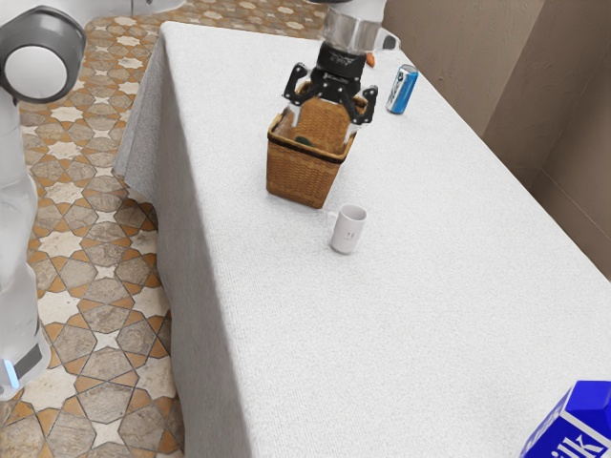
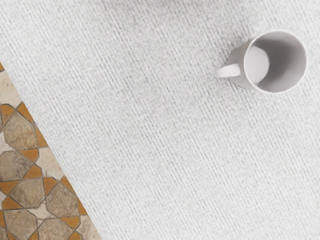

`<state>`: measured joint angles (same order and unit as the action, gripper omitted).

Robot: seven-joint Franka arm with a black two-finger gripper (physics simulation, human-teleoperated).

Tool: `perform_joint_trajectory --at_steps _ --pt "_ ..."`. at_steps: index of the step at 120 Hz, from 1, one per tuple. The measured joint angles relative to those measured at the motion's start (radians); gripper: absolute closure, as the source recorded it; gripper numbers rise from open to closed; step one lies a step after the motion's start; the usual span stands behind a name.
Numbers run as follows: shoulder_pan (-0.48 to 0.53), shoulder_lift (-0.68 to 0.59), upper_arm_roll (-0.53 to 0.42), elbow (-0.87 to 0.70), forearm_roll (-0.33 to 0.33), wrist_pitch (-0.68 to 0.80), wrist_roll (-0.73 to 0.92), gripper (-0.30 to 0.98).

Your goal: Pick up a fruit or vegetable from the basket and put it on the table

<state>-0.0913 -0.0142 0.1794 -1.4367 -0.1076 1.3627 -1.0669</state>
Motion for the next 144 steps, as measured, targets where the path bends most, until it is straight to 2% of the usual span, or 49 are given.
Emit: perform_joint_trajectory --at_steps 23,32,45,57,72,86,92,116,144 --pt "0.05 -0.006 -0.004 -0.001 -0.006 0.122 -0.357 0.0" --pt "0.035 -0.026 0.014 -0.004 -0.003 0.142 -0.472 0.0" --pt "-0.021 -0.029 0.062 -0.005 -0.002 0.16 -0.605 0.0" --pt "-0.008 0.008 0.078 -0.002 -0.001 0.171 -0.68 0.0" --pt "0.063 0.07 0.079 0.033 -0.014 0.181 -0.728 0.0" --pt "0.284 0.156 0.072 0.117 -0.033 0.188 -0.747 0.0" --pt "0.335 0.175 0.07 0.126 -0.042 0.192 -0.752 0.0" --pt "0.329 0.201 0.055 0.13 -0.053 0.219 -0.756 0.0" --pt "0.328 0.259 0.052 0.129 -0.055 0.241 -0.629 0.0"
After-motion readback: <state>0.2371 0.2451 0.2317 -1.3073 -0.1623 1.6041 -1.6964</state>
